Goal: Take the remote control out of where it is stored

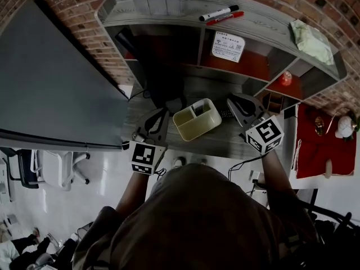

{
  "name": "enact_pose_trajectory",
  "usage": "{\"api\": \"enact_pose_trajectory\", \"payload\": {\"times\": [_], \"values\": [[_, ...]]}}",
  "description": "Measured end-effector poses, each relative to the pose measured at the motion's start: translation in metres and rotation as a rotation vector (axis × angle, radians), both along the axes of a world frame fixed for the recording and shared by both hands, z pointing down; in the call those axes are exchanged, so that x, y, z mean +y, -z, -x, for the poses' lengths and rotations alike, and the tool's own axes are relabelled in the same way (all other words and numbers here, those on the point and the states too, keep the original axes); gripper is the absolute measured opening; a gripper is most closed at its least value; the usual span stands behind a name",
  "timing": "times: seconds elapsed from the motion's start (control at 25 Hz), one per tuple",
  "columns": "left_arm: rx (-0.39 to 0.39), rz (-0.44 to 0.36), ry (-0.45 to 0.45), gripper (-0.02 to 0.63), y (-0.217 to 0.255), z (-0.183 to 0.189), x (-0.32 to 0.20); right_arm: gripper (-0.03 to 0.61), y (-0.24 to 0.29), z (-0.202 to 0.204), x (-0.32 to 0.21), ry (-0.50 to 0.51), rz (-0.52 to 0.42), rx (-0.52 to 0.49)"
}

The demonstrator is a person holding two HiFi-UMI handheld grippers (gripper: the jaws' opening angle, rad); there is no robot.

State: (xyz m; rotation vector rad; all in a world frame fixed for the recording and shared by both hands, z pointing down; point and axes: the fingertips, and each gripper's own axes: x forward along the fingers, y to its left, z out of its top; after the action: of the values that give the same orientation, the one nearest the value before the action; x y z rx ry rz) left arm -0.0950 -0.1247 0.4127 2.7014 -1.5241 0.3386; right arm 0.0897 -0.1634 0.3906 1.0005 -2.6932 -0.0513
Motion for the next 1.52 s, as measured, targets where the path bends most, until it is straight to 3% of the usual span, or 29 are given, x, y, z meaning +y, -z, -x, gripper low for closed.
{"api": "enact_pose_trajectory", "payload": {"times": [0.24, 0.36, 0.48, 0.72, 1.32, 1.52], "values": [[0.019, 0.015, -0.001, 0.011, -0.003, -0.006, -0.003, 0.036, -0.028, 0.018, -0.015, 0.069, 0.110, 0.029], [0.022, 0.022, -0.005, 0.011, -0.005, -0.010, -0.003, 0.111, -0.047, 0.029, -0.021, 0.108, 0.143, 0.083], [0.020, 0.033, -0.007, 0.011, -0.009, -0.011, -0.004, 0.146, -0.075, 0.039, -0.027, 0.158, 0.177, 0.163], [0.022, 0.064, 0.001, 0.011, -0.019, -0.009, -0.005, 0.202, -0.129, 0.061, -0.028, 0.282, 0.335, 0.217], [0.018, 0.095, 0.027, 0.011, -0.029, 0.000, -0.002, 0.244, -0.237, 0.067, -0.043, 0.369, 0.423, 0.502], [0.024, 0.112, 0.046, 0.011, -0.035, 0.006, 0.002, 0.244, -0.262, 0.070, -0.043, 0.383, 0.448, 0.551]]}}
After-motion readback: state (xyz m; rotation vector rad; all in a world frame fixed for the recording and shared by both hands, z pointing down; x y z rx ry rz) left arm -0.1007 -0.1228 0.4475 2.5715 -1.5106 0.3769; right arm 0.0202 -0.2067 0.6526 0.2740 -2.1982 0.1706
